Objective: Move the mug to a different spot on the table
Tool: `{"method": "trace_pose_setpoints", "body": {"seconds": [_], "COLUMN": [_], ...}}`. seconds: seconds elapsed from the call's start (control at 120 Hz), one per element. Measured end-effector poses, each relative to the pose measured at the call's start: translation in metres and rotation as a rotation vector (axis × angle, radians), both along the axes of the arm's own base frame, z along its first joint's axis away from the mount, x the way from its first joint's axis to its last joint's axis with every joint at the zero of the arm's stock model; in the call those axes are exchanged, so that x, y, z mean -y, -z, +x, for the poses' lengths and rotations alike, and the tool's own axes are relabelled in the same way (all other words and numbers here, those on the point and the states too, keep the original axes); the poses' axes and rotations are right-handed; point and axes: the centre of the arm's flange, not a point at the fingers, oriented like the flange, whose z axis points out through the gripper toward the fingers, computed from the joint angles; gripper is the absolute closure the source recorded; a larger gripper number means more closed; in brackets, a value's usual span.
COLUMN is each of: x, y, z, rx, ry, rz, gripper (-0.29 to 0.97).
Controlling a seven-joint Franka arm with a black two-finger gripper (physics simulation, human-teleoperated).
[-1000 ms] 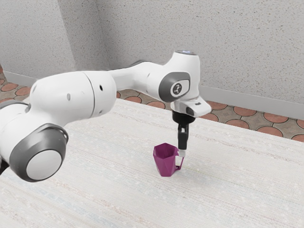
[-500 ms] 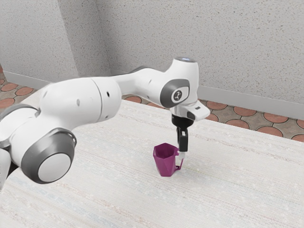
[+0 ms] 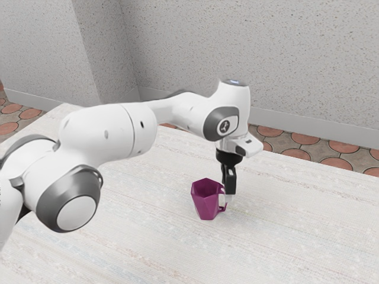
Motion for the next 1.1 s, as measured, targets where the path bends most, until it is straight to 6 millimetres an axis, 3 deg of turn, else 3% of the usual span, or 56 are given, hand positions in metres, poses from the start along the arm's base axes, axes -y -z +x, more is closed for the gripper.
{"method": "trace_pose_setpoints", "body": {"seconds": [0.667,1.1], "x": [0.010,0.011], "y": [0.027,0.032], "z": [0.003,0.003], "rx": [0.021,0.005], "ry": [0.122,0.169], "rz": [0.047,0.082], "gripper": [0.00,0.00]}}
